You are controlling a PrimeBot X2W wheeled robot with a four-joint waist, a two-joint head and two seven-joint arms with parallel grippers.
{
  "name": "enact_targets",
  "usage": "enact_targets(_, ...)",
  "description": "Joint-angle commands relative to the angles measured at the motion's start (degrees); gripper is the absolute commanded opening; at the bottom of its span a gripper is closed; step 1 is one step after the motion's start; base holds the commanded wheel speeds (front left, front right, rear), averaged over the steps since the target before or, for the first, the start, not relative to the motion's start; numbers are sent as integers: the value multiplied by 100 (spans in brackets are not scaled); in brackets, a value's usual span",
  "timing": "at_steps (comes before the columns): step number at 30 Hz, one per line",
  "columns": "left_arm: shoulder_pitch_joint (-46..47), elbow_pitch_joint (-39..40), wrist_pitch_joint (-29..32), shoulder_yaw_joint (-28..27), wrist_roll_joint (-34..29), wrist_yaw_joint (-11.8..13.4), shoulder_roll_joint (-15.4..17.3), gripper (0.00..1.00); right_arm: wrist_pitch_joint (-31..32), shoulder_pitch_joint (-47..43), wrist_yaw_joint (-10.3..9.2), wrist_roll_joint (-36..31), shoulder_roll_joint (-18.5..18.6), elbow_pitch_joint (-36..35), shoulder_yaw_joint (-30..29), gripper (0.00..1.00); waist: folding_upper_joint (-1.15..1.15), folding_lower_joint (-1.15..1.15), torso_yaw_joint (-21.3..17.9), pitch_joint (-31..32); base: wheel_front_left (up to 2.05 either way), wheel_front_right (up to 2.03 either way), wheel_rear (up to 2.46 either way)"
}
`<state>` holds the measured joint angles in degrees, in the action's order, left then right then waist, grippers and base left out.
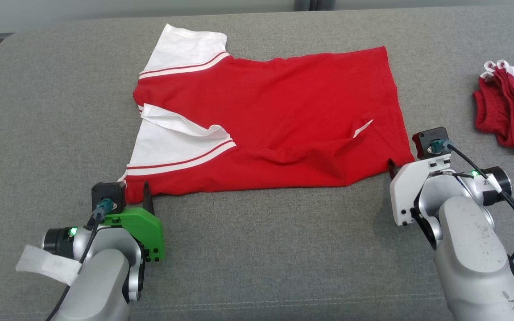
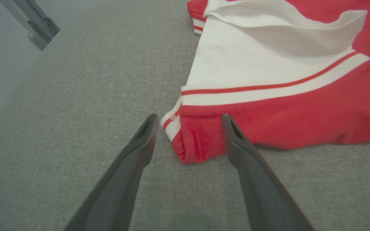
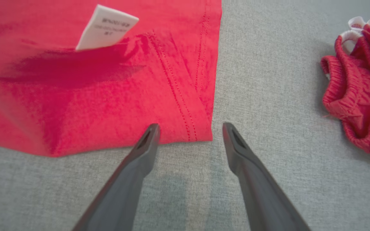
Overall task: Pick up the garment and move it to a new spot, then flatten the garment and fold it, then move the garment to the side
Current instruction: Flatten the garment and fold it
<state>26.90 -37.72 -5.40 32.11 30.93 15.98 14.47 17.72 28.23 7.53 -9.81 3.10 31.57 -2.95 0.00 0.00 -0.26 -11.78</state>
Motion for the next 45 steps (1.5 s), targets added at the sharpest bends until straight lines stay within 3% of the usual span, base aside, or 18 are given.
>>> enact_targets(1,114,-120,84,60,-85,42,-7,100,-36,95,-8,-40,1,41,-25,100,0,0,-2,-5,0,0,0)
enact_targets(12,266,-474,350,151,51,-62,-134,100,136,438,-8,-171,-14,322,-31,100,0,0,24,-43,0,0,0)
enact_targets(13,289,-492,358,135,76,-69,-149,96,162,471,-8,-175,-14,345,-30,100,0,0,29,-54,0,0,0)
enact_targets(14,303,-506,359,125,91,-78,-157,76,187,507,-8,-176,-13,360,-34,100,0,0,33,-66,0,0,0)
enact_targets(15,317,-524,357,127,109,-85,-160,44,222,535,-8,-181,-13,374,-39,100,0,0,36,-77,0,0,0)
enact_targets(16,317,-524,357,127,109,-85,-160,44,222,535,-8,-181,-13,374,-39,100,0,0,36,-77,0,0,0)
enact_targets(17,342,-542,367,128,117,-93,-163,15,245,545,-8,-192,-12,391,-37,100,0,0,39,-89,0,0,0)
enact_targets(18,371,-561,378,124,124,-107,-167,0,276,568,-8,-192,-7,411,-35,100,0,0,41,-98,0,0,0)
enact_targets(32,597,-711,395,175,221,-215,-223,0,877,1085,-8,332,173,992,181,98,0,0,141,-274,0,0,0)
enact_targets(33,604,-720,389,178,233,-225,-229,0,876,1071,-8,358,186,994,193,76,0,0,145,-283,0,0,0)
enact_targets(34,612,-729,379,181,241,-230,-233,0,880,1046,-8,385,191,986,200,41,0,0,146,-291,0,0,0)
enact_targets(35,616,-738,370,181,249,-224,-239,0,889,1011,-8,391,193,972,214,15,0,0,144,-297,0,0,0)
enact_targets(36,618,-748,356,177,252,-227,-243,0,887,976,-8,406,194,958,221,0,0,0,139,-302,0,0,0)
enact_targets(45,633,-839,279,155,314,-201,-236,0,829,682,-9,422,210,663,192,0,0,0,65,-264,0,0,0)
